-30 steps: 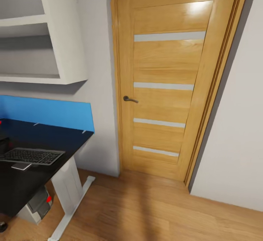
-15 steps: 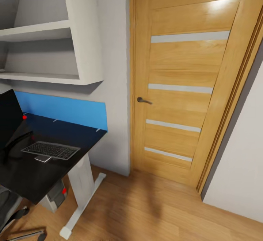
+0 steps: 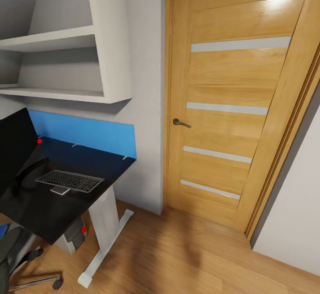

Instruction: In the bedroom, organize the workspace by keeping the computer under the desk, ensuring the monitor is on the desk, placing the keyboard on the desk next to the monitor, placing the mouse on the desk next to the keyboard, moving the folder from the swivel chair onto the desk next to the mouse, stacking the notebook on top of the folder with the pen on top of the notebook, and positioning the swivel chair next to the desk.

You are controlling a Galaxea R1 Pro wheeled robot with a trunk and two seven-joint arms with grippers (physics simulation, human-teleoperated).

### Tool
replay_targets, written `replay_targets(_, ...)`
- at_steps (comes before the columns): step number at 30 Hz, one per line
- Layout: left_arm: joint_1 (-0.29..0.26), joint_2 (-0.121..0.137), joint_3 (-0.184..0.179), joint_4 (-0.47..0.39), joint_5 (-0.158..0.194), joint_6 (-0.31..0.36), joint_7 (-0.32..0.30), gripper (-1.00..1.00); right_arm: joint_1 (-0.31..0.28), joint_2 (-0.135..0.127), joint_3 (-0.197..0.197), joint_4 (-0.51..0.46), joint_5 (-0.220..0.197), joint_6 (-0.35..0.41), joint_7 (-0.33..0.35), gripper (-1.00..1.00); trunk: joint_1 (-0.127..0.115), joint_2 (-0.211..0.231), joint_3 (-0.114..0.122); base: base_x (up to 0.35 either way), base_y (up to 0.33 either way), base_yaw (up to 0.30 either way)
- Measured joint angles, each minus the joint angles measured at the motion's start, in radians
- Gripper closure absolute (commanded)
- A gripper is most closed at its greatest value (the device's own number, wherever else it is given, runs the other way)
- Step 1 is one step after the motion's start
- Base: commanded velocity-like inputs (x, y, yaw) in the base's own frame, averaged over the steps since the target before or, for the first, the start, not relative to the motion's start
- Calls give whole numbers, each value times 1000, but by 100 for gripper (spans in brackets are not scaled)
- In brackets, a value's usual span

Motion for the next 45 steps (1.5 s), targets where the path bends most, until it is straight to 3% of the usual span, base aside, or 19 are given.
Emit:
replay_targets(12,0,1,-2,1,0,0,0,-100,0,0,2,0,1,0,0,-100,0,0,0,0,0,19)
replay_targets(18,0,1,-3,1,-23,0,0,-100,0,0,2,0,1,0,0,-100,0,0,0,0,0,257)
replay_targets(45,0,1,-3,2,-24,0,0,-100,0,2,3,3,2,0,0,-100,0,0,0,0,0,276)
